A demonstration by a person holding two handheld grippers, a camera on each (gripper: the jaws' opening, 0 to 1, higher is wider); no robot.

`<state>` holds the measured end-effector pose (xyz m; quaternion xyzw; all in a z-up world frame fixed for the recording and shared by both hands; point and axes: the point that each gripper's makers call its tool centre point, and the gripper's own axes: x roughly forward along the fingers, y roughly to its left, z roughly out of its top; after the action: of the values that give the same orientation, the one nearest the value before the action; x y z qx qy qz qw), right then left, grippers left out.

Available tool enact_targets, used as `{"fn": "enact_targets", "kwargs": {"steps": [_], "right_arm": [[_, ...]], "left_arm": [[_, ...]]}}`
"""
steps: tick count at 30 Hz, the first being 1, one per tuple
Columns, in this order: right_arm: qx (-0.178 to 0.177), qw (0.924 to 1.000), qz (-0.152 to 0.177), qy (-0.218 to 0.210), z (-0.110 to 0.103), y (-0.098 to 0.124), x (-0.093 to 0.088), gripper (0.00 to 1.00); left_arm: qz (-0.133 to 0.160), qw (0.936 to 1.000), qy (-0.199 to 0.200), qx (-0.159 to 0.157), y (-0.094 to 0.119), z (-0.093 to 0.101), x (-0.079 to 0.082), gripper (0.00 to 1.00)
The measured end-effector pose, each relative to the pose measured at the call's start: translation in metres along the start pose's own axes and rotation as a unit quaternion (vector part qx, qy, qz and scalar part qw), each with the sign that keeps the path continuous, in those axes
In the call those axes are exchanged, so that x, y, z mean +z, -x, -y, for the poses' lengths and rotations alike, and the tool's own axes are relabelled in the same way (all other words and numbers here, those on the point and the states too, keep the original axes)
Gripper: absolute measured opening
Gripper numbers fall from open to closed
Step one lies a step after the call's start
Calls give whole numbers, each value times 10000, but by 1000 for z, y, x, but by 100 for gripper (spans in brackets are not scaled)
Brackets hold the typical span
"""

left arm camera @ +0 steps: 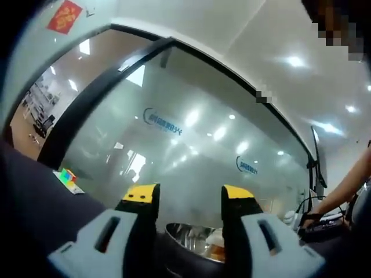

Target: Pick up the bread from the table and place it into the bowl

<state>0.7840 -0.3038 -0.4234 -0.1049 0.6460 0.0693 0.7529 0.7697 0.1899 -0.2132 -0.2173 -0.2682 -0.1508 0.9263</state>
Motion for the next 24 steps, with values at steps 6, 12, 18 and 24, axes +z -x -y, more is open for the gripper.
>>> {"fn": "enact_targets", "kwargs": {"steps": [6, 12, 18, 24], "right_arm": [[-133, 9998, 64, 140, -1, 7, -3, 46], [-168, 9992, 152, 324, 1, 18, 3, 46], [52, 9969, 516, 583, -20, 50, 15, 45], [168, 9892, 1088, 969, -46, 123, 42, 45]], "left_arm": [[4, 10000, 16, 9, 0, 0, 0, 36], [-21, 10000, 6, -4, 0, 1, -2, 36], [-39, 10000, 26, 43, 0, -2, -3, 36], [-174, 9998, 22, 100, -1, -4, -11, 36]]}}
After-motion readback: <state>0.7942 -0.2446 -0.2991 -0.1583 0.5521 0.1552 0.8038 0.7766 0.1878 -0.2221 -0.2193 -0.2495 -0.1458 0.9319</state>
